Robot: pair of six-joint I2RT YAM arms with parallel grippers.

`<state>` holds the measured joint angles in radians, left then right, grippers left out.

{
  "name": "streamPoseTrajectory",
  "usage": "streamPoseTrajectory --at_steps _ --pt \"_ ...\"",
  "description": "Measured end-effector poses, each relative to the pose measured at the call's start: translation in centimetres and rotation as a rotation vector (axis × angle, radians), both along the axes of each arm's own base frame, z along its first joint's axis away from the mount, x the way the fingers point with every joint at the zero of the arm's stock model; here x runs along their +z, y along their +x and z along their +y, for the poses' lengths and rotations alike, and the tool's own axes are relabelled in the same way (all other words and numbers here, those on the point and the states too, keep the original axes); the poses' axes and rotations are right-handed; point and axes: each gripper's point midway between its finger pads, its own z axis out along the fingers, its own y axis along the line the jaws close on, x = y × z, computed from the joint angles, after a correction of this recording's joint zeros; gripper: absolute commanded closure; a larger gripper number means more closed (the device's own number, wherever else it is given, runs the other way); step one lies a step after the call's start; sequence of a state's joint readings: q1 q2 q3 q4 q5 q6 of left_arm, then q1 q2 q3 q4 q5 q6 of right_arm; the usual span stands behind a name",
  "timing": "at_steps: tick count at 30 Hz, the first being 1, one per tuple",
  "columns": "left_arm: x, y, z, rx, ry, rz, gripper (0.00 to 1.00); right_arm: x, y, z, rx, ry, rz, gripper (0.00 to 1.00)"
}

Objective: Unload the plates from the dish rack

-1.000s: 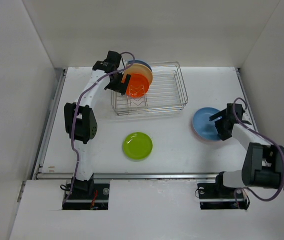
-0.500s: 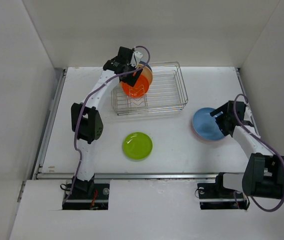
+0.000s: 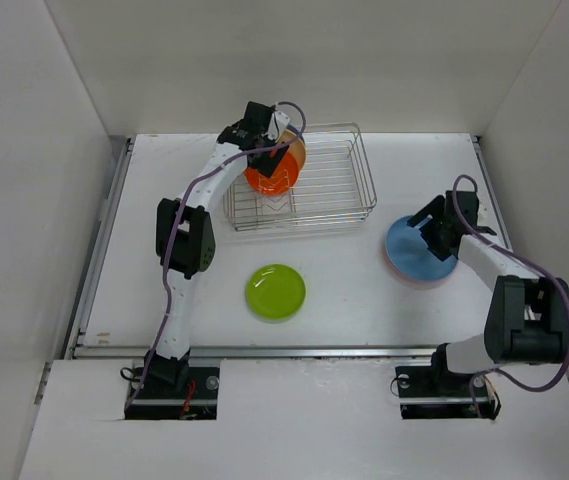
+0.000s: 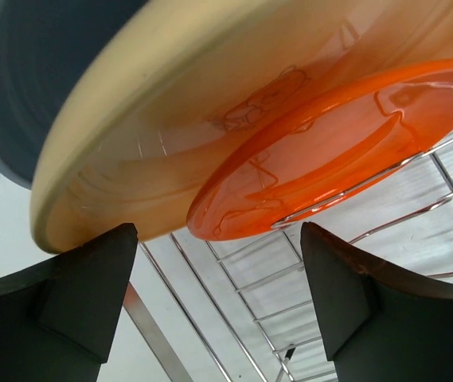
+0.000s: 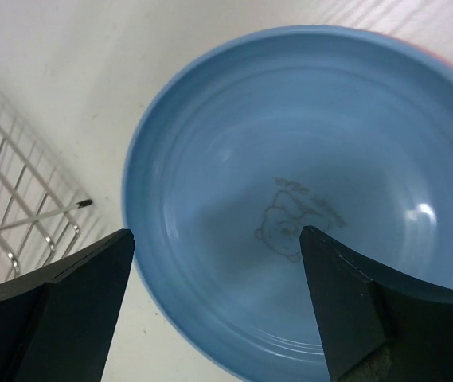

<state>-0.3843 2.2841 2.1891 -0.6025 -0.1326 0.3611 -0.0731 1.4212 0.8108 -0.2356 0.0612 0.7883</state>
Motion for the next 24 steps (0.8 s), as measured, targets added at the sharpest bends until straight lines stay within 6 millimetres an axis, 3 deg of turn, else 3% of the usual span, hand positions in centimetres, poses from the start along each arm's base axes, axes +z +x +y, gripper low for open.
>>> streamPoseTrajectory --at_steps 3,8,11,20,24 --pt "0.4 0.3 -0.2 -0.004 -0.007 -0.013 0.22 0.2 0.7 1.4 0.047 0.013 -0.025 0.09" --pt "0.7 0.6 -0.6 -0.019 -0.02 -0.026 0.46 -0.7 2.1 2.5 0.084 0.025 -0.04 0.09" --pt "0.5 0.7 -0.7 -0.024 -0.022 -0.025 0.48 -2.3 2.7 2.6 0.089 0.032 -0.017 0.17" --pt "-0.5 0.8 -0.6 -0.028 -0.008 -0.008 0.69 -1.9 3.2 3.2 0.105 0.036 -0.033 0.17" --pt "-0.4 1.1 0.2 -0.017 0.002 -0.013 0.91 -0.6 3.0 3.5 0.113 0.029 -0.055 0.17"
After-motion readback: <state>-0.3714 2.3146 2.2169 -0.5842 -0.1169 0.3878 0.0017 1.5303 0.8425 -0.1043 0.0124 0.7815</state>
